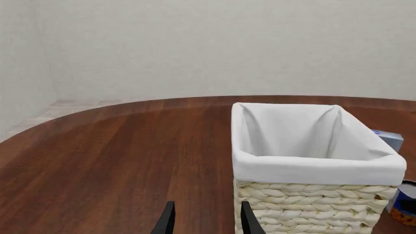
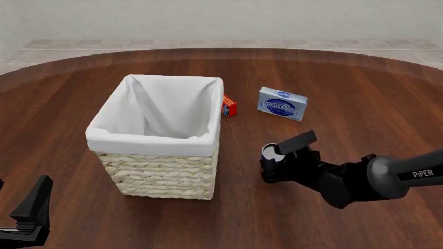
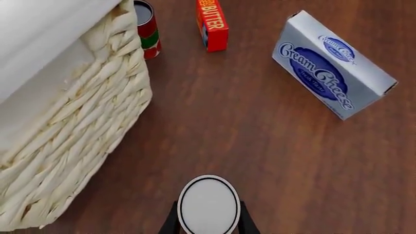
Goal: Pick up the alphabet soup and put it in the basket.
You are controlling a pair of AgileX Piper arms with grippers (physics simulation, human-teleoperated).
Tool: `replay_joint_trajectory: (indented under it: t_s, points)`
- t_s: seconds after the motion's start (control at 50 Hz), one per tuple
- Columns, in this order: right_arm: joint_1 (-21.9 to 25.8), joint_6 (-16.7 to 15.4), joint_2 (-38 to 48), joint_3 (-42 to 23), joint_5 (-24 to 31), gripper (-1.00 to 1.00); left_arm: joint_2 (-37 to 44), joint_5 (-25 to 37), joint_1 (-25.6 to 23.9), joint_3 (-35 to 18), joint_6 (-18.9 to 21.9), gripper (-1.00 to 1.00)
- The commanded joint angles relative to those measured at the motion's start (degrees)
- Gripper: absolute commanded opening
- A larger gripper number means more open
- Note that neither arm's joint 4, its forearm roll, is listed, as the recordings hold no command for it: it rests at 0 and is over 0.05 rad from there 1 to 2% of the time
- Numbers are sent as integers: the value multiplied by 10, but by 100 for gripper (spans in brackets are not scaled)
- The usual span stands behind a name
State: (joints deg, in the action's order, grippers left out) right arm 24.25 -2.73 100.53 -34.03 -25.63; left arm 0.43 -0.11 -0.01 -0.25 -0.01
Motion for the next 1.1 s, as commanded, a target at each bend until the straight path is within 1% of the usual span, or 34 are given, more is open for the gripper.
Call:
replay_joint_trajectory:
  t_s: [0.02, 0.22, 0.42, 0.68, 0.74, 0.96, 1.1]
  points:
    - [-6, 6, -15, -1, 7, -100, 0, 0, 0, 0, 0, 100]
    - [-18, -12, -51, 5, 14, -100, 0, 0, 0, 0, 0, 100]
    - [-21, -17, -77, 9, 23, -100, 0, 0, 0, 0, 0, 100]
    - [-21, -23, -123, 2, 56, -100, 0, 0, 0, 0, 0, 100]
    - [-22, -26, -145, -3, 72, -100, 0, 0, 0, 0, 0, 100]
    - [-17, -31, -199, -13, 107, -100, 0, 0, 0, 0, 0, 100]
    - [-17, -34, -219, -24, 127, -100, 0, 0, 0, 0, 0, 100]
